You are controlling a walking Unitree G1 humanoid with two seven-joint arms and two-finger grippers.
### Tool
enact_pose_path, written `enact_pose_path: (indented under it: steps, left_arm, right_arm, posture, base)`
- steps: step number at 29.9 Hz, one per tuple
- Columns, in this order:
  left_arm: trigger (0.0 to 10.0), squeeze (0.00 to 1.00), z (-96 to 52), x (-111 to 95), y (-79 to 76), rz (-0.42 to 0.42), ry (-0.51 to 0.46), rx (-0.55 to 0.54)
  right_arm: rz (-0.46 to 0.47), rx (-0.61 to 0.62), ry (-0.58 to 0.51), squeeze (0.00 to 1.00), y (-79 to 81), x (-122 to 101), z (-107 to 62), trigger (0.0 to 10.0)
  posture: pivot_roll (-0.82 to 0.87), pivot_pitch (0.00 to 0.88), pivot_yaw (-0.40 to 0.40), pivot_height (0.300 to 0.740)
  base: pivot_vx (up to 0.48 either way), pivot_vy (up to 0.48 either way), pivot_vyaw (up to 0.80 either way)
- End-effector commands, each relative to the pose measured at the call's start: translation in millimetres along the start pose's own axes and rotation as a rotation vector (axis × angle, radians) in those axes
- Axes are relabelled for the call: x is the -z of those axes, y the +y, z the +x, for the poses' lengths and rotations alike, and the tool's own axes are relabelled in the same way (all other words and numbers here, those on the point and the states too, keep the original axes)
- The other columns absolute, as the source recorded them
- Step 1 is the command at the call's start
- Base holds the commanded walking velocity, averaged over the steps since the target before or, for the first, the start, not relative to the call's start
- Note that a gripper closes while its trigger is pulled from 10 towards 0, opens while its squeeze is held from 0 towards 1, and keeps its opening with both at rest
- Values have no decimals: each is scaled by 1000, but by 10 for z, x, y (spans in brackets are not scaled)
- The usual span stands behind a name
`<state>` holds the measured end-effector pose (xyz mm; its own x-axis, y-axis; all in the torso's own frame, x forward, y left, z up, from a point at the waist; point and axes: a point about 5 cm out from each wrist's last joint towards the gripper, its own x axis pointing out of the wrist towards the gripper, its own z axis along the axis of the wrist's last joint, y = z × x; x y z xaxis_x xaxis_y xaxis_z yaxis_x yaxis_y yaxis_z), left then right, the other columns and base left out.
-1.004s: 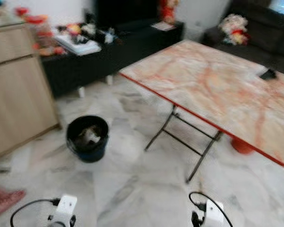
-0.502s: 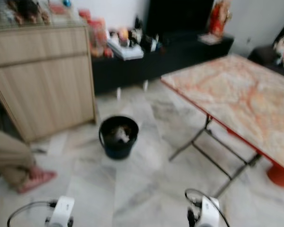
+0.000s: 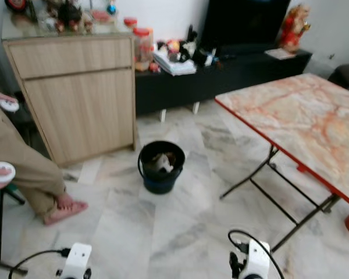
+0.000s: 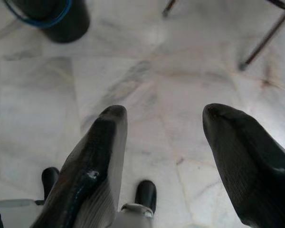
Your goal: Picking trash to rubbish bin
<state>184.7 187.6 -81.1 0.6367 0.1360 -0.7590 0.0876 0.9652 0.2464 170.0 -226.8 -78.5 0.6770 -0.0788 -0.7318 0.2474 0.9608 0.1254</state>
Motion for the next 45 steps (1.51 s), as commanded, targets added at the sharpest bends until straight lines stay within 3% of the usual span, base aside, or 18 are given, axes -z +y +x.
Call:
enact_pose_path:
  steps: [1, 9, 45]
  left_arm:
    - [10000, 0, 7, -97, -121, -10, -38, 35]
    - [10000, 0, 3, -75, -117, -16, -29, 30]
    - [10000, 0, 10, -99, -99, -29, -35, 20]
  right_arm:
    - [12, 18, -12, 0, -54, -31, -5, 10000]
    - [-30, 24, -3, 0, -78, -23, -12, 10000]
    - [14, 26, -39, 0, -91, -86, -4, 10000]
  posture:
    - [77, 21, -156, 740]
    - [74, 27, -161, 740]
    - [80, 31, -168, 740]
  base:
    - [480, 0, 0]
    - [480, 0, 103]
    - [480, 0, -21]
